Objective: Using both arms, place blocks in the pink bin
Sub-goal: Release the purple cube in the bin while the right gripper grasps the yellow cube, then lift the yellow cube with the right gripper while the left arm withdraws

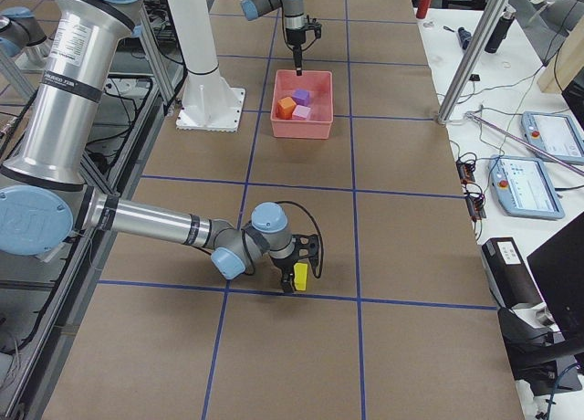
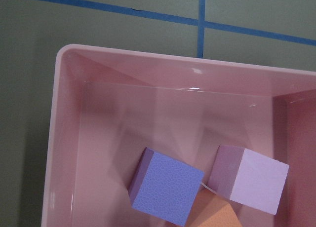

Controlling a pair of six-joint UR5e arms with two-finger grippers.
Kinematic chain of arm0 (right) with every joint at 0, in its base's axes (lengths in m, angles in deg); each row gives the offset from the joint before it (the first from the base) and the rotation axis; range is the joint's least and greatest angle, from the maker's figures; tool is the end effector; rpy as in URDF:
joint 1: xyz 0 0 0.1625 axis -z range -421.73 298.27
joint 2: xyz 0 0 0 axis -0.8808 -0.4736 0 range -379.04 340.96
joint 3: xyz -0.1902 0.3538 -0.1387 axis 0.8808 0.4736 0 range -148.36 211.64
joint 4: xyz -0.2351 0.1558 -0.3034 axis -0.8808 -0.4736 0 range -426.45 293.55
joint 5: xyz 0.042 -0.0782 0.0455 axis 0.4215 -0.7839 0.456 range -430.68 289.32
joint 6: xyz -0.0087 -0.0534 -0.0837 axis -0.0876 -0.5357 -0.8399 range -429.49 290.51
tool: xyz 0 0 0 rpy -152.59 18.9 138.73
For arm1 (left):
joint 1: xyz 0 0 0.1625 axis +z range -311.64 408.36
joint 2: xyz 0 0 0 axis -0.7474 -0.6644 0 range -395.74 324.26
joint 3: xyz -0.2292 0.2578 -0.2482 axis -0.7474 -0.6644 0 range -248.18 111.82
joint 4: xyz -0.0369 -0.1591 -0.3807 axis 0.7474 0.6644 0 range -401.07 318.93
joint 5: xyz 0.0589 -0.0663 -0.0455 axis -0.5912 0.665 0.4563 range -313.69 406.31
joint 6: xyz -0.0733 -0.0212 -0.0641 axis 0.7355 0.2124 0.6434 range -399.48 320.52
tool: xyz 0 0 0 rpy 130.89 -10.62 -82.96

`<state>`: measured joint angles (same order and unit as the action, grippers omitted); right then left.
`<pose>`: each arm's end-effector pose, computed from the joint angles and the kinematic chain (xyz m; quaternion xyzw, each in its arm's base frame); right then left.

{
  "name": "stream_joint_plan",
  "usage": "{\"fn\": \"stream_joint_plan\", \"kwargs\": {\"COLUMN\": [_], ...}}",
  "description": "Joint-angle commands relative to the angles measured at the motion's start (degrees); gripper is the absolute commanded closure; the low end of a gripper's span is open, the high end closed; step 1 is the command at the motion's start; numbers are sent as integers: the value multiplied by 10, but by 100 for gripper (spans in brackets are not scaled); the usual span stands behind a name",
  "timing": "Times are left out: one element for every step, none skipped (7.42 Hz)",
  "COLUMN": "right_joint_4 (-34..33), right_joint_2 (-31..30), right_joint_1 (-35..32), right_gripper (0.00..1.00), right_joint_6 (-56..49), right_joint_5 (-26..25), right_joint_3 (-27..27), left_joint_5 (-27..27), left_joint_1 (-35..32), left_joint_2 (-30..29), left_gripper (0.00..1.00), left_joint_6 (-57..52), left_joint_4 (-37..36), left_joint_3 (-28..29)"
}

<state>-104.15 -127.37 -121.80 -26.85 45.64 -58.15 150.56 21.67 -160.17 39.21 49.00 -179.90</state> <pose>-0.1078 -0.3658 0.7095 0.0990 -0.3430 0.0374 0.9334 0.4823 -0.3642 0.1581 0.0488 0.4777 -0.0592 0.8752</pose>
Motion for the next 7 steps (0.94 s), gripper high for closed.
{"fn": "stream_joint_plan", "kwargs": {"right_joint_4": [0, 0, -1, -11, -65, -137, -208], "right_joint_2": [4, 4, 6, 7, 12, 14, 29], "right_joint_1": [0, 0, 0, 0, 0, 0, 0], "right_gripper": [100, 100, 100, 100, 100, 100, 100], "right_joint_6": [3, 3, 4, 11, 36, 48, 68], "right_joint_5": [5, 7, 9, 26, 39, 40, 40], "right_joint_3": [0, -5, -12, -29, -80, -144, -196], "left_joint_5": [4, 6, 11, 53, 108, 153, 182], "left_joint_1": [-27, -52, -87, -138, -202, -276, -340], "left_joint_2": [54, 108, 150, 182, 224, 267, 301], "left_gripper": [0, 0, 0, 0, 0, 0, 0], "left_joint_6": [-76, -144, -211, -282, -381, -505, -607], "left_joint_4": [-3, -4, -4, -4, 1, 2, 4], "left_joint_3": [-36, -68, -81, -82, -82, -75, -57]}}
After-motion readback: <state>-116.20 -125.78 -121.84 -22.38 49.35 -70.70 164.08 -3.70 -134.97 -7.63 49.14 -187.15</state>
